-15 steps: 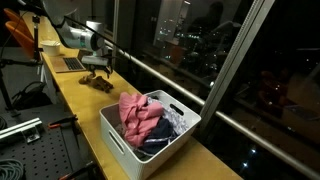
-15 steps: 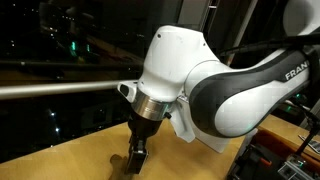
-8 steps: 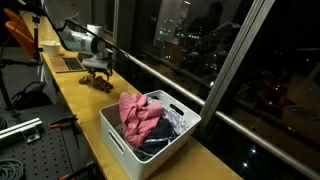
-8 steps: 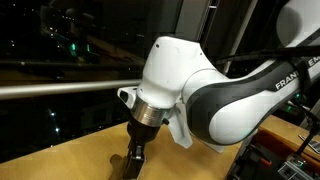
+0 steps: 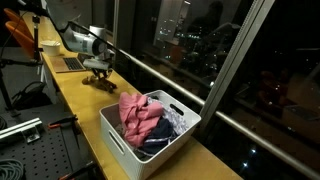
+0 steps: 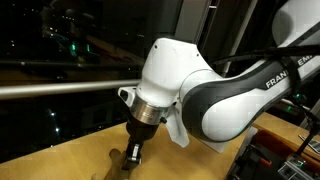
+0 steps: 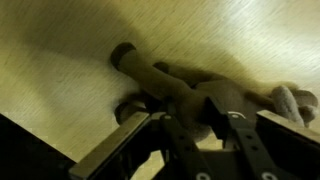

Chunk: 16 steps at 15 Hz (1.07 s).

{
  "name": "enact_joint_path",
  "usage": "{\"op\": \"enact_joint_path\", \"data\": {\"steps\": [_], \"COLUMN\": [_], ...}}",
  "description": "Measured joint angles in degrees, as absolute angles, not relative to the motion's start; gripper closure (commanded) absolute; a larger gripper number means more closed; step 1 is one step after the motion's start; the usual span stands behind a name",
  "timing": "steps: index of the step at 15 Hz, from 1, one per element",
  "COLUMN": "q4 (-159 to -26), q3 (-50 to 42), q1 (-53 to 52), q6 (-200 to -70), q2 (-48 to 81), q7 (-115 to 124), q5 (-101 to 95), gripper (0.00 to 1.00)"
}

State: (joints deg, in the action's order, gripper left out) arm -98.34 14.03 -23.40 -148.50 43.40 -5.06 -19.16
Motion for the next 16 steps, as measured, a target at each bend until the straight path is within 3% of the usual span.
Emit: {"op": "enact_joint_path", "data": {"steps": [2, 10, 16], "q4": [-98.3, -98.7, -104.2], "q3": [14.0, 13.8, 8.1], "q1": [-22.9, -20.8, -20.2], "q6": [-148.5, -148.5, -147.0], "q2": [43.4, 41.9, 27.7], "q7": [-5.3, -5.6, -5.0], "q5": [-18.5, -17.8, -20.4], "gripper": [1.0, 0.98, 0.98]}}
